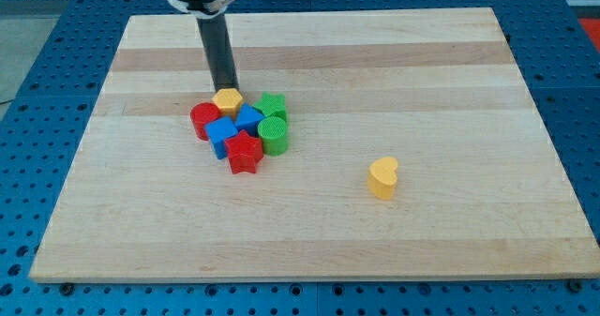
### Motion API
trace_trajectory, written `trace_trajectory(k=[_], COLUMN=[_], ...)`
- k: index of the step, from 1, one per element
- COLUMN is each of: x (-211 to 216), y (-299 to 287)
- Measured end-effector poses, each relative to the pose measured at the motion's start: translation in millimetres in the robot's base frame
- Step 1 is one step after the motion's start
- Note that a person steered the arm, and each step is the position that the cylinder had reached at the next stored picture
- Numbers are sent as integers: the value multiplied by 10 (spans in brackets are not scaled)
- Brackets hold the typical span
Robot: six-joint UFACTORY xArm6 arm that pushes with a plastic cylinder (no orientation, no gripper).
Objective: Slide the yellow heart towards the center
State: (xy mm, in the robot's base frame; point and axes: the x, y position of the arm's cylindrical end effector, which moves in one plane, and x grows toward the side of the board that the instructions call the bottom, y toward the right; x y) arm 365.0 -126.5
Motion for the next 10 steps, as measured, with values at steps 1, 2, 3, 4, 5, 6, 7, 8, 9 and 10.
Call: trace_trajectory(k=[1, 2, 3, 4, 5, 6, 7, 8, 9, 10], x=[-21, -121, -122, -121, 217, 1045, 1654, 1866, 1709, 1365], y=[5, 374, 1184, 2089, 2845, 3188, 3054, 2853, 2291, 1763])
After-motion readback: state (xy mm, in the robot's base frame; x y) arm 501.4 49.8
